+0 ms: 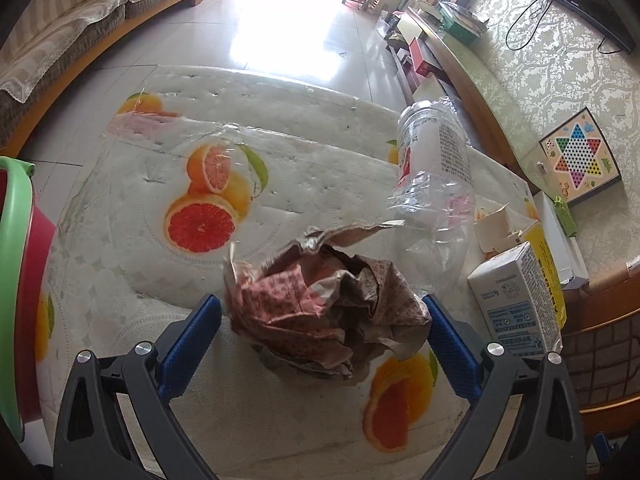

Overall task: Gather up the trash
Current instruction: 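Reach the left tool to the crumpled brown paper wad and close on it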

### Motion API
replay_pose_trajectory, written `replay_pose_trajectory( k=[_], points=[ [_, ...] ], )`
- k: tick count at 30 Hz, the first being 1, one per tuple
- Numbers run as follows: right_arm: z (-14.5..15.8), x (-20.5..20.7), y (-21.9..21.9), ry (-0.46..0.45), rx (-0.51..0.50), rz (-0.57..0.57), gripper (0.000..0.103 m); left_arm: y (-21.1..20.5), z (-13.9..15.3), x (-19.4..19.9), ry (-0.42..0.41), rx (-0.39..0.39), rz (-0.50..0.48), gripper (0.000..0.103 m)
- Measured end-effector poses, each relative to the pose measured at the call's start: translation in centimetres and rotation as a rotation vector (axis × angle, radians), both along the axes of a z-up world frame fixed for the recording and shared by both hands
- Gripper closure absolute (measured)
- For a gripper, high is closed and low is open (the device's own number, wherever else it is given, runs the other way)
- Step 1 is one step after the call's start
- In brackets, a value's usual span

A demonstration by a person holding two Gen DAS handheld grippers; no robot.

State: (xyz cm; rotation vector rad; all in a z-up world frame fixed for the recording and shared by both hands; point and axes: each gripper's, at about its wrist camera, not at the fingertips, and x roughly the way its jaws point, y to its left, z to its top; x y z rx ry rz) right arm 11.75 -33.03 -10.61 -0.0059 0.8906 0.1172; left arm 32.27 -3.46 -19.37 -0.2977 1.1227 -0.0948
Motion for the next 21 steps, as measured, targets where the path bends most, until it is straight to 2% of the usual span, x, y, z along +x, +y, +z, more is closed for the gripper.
replay_pose_trajectory(
  k=[1, 4, 10, 18, 21],
  points=[
    [0.0, 0.1, 0.2, 0.001, -0.002, 0.004, 0.005, 0.2, 0.0, -0.1, -0.004, 0.006, 0.007, 0.02],
    [0.1, 0.4, 0.8, -0.004, -0.006, 0.015, 0.005, 0.6, 0.2, -0.3, -0.009, 0.018, -0.005, 0.036],
    [0.4, 2.3, 2.6, -0.032, -0.018, 0.048, 0.005, 2.2, 1.9, -2.0, -0.058, 0.032, -0.026, 0.051],
    [0.5, 8.0, 5.8, -0.096, -0.102, 0.091, 0.005, 4.5, 4.8, -6.9, -0.14, 0.052, -0.074, 0.055],
    [-0.3, 10.1, 6.8, -0.091, -0.143, 0.114, 0.005, 5.5, 5.9, -9.1, -0.171, 0.054, -0.09, 0.055]
  ],
)
